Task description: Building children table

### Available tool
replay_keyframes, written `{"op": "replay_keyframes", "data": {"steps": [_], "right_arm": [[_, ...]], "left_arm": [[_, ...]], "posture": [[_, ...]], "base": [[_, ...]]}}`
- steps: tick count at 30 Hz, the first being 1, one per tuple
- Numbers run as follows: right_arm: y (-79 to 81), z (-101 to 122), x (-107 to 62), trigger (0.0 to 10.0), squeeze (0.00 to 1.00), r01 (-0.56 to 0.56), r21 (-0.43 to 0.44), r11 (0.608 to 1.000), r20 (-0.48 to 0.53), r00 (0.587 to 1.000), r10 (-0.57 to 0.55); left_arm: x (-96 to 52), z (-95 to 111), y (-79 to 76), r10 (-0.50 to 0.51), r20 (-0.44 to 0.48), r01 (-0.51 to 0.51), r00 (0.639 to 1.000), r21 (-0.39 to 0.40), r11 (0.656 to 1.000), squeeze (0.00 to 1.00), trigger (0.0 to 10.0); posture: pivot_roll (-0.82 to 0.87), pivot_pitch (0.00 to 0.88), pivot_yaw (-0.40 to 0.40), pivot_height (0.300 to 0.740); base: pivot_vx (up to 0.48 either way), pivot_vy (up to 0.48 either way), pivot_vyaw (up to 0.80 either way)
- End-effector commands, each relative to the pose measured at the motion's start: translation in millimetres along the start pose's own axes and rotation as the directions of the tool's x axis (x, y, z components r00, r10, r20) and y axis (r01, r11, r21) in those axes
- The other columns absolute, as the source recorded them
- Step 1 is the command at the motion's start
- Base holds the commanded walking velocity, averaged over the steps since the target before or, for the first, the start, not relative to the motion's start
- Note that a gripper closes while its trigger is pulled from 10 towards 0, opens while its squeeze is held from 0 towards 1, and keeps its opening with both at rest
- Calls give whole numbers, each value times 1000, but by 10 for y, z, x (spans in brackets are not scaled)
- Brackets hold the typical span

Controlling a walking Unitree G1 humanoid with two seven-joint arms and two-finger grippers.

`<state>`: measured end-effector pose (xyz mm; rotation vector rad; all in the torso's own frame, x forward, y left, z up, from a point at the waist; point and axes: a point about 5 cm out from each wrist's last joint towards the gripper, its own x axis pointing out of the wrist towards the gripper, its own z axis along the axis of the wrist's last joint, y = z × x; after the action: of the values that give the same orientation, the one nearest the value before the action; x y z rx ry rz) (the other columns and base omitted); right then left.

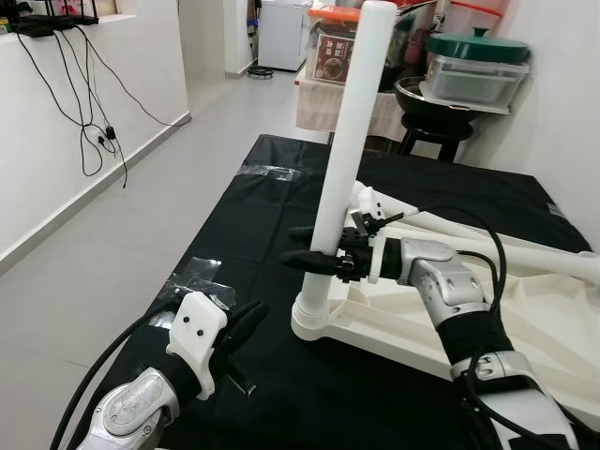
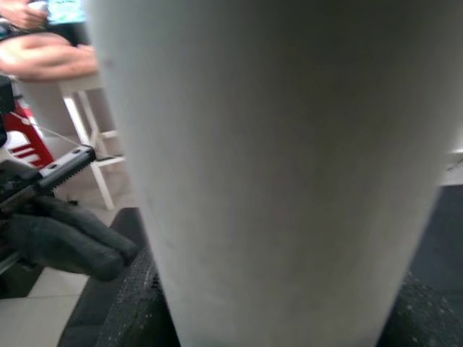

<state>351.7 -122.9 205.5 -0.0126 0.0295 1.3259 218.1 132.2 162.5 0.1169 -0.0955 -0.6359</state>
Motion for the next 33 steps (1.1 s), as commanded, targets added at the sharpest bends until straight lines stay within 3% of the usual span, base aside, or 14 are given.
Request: {"op": "replay_keyframes", "data": {"steps": [1,10,11,12,13,14,15,17,18,24,25,29,30,33], "right_arm": [[5,-31,-46,0,0,-10,3,1000,20,1000,10],[15,-142,-324,0,0,254,-29,967,39,967,-253],[59,-232,-300,0,0,407,-16,913,19,913,-407],[132,-339,-206,0,0,709,26,705,33,704,-709],[132,-339,-206,0,0,709,26,705,33,704,-709],[339,-512,-94,0,0,799,82,595,-33,599,-800],[568,-617,75,0,0,819,63,571,-43,574,-818],[568,-617,75,0,0,819,63,571,-43,574,-818],[776,-703,354,0,0,730,47,682,-48,684,-728],[605,-645,350,0,0,730,48,682,-36,683,-729],[564,-639,346,10000,0,725,48,688,-40,689,-723],[544,-542,353,10000,0,716,60,696,-28,698,-715],[506,-506,360,10000,1000,655,80,751,-20,755,-656],[362,-369,302,10000,1000,488,58,871,28,872,-490]], "left_arm": [[0,-14,-10,-2,1,2,1000,-9,1000,0,10000],[2,4,7,-5,8,5,1000,-11,1000,0,10000],[-3,11,19,-4,8,4,1000,-10,1000,0,10000],[-10,16,36,-4,8,4,1000,-9,1000,0,10000],[-10,16,36,-4,8,4,1000,-9,1000,0,10000],[-15,19,47,-4,8,4,1000,-9,1000,0,10000],[-11,21,61,-5,8,5,1000,-9,1000,0,10000],[-11,21,61,-5,8,5,1000,-9,1000,0,10000],[5,16,71,-4,7,4,1000,-6,1000,0,10000],[20,15,83,-2,10,2,1000,-6,1000,0,10000],[22,16,85,2,11,-2,1000,-3,1000,0,10000],[24,18,91,9,14,-9,1000,-1,1000,0,10000],[30,15,90,9,14,-9,1000,-2,1000,0,10000],[44,7,88,7,15,-7,1000,-4,1000,0,10000]], "posture": [[20,16,-98,740],[2,38,-96,740],[-1,42,-96,740],[-22,47,-90,740],[-22,47,-90,740],[-22,47,-90,740],[-12,54,-78,740],[-12,54,-78,740],[-8,42,-84,740],[-8,37,-85,740],[-4,36,-87,740],[-4,36,-87,740],[0,23,-92,740],[8,19,-95,740]], "base": [[0,0,0],[0,0,0],[0,0,0],[0,0,0],[0,0,0],[0,0,0],[0,0,0],[0,0,0],[0,0,0],[0,0,0],[0,0,0],[0,0,0],[0,0,0],[0,0,0]]}}
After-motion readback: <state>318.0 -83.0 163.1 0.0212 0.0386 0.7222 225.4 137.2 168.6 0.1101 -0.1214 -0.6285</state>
